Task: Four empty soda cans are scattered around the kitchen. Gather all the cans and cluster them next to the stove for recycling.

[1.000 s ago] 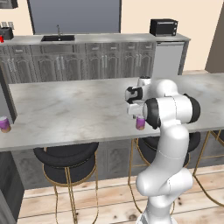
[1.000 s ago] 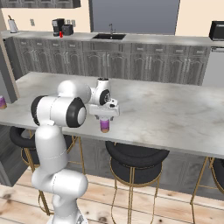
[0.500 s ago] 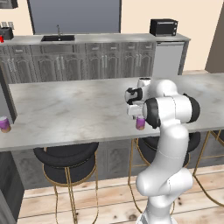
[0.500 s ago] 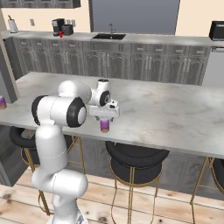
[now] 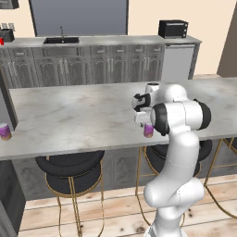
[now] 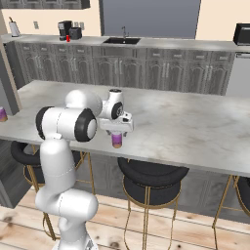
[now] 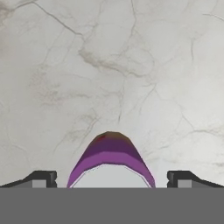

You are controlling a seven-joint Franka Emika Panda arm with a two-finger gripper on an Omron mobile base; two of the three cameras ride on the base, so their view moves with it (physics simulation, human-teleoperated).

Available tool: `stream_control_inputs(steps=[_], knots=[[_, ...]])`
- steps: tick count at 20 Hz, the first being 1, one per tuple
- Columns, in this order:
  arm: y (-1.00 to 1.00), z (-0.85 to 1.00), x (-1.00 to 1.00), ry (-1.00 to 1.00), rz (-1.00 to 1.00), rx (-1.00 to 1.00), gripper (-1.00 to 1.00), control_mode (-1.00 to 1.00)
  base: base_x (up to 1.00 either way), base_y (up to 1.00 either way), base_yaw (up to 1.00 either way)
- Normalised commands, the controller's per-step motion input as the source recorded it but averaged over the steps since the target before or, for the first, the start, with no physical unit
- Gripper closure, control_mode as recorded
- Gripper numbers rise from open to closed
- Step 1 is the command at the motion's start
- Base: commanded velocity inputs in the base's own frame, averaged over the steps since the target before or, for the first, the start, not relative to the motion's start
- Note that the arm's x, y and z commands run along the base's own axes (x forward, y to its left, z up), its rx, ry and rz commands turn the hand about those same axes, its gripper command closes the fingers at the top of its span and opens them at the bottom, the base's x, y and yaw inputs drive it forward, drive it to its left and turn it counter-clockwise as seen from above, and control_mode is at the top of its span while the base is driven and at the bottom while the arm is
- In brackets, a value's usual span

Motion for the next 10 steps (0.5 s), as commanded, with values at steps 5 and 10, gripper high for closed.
stream_control_inputs(steps=[5, 10], knots=[[0.0, -0.05, 0.0, 0.0, 0.0, 0.0, -1.0, -1.0, 0.0, 0.0, 0.0], [0.0, -0.06, -0.02, 0.0, 0.0, 0.0, -1.0, -1.0, 0.0, 0.0, 0.0]])
